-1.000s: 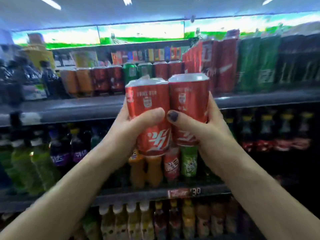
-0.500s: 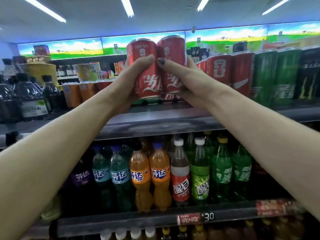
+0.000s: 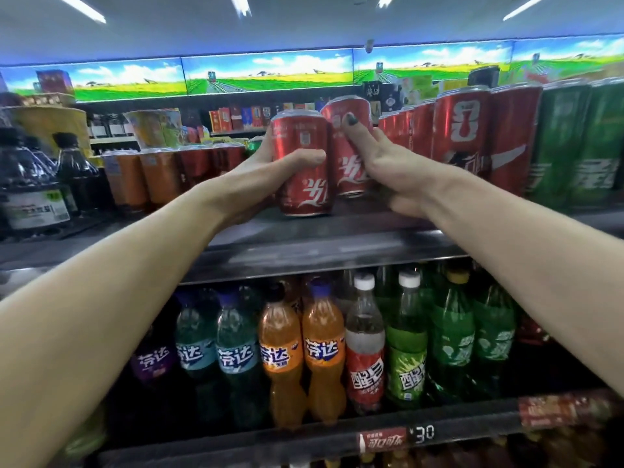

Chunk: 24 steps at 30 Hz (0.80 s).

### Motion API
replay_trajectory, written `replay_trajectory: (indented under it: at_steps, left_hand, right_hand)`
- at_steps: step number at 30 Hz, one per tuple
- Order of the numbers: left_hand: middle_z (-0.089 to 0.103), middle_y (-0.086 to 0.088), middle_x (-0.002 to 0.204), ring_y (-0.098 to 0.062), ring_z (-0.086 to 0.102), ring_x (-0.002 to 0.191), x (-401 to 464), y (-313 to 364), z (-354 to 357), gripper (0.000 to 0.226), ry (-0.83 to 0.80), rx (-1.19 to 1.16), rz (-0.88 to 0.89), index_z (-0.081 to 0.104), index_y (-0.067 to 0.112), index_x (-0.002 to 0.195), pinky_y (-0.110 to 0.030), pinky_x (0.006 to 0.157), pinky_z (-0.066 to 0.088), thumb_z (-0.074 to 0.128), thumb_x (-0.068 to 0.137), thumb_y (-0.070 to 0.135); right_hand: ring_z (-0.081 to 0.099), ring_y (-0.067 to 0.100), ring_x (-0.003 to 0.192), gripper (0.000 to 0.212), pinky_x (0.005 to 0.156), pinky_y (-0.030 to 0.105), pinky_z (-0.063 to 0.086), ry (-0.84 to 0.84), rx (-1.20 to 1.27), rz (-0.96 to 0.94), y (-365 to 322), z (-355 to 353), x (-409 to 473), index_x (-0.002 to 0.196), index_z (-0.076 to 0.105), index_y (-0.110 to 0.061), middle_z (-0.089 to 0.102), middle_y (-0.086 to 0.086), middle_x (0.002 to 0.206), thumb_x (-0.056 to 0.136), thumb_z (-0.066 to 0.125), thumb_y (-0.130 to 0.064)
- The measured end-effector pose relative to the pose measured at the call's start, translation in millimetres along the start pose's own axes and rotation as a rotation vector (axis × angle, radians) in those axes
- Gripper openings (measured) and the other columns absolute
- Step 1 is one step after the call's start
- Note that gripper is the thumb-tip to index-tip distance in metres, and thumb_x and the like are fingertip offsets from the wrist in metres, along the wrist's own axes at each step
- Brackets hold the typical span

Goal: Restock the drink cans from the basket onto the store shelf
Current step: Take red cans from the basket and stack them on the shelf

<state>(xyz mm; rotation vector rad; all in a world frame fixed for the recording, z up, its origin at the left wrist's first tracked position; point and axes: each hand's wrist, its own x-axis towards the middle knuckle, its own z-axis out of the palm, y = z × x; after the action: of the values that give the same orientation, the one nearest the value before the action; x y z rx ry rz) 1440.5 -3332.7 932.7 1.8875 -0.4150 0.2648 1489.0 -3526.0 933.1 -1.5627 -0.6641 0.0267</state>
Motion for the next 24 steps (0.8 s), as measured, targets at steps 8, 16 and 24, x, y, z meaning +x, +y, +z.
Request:
replay_trajectory:
  at_steps: [8, 16, 24]
  left_hand:
    - [0.059, 0.007, 0.134, 0.004, 0.072, 0.102, -8, 1, 0, 0.058, -0.034, 0.225, 0.029, 0.031, 0.056, 0.125, -0.013, 0.077, 0.058, 0.075, 0.088, 0.042]
    - [0.058, 0.012, 0.126, 0.005, 0.071, 0.095, -9, 6, 7, 0.072, -0.012, 0.268, 0.028, 0.026, 0.052, 0.132, -0.008, 0.069, 0.055, 0.072, 0.077, 0.052]
    - [0.058, 0.015, 0.121, 0.004, 0.066, 0.099, -8, 7, 6, 0.072, 0.004, 0.347, -0.029, 0.017, 0.049, 0.138, -0.009, 0.071, 0.055, 0.069, 0.089, 0.046]
  right_hand:
    - [0.077, 0.023, 0.093, 0.056, 0.071, 0.034, 0.064, 0.063, -0.008, -0.007, -2, -7, -6, 0.137, 0.053, -0.007, 0.076, 0.013, 0.114, 0.1, 0.057, -0.05]
    - [0.077, 0.015, 0.089, 0.046, 0.089, 0.037, 0.062, 0.142, -0.449, -0.036, -6, -11, -12, 0.119, 0.065, -0.007, 0.079, 0.003, 0.099, 0.098, 0.064, -0.049]
    - [0.058, 0.028, 0.12, 0.07, 0.095, 0.036, 0.047, 0.31, -0.851, -0.079, -19, -6, -41, 0.15, 0.032, -0.012, 0.055, 0.009, 0.134, 0.098, 0.066, -0.044]
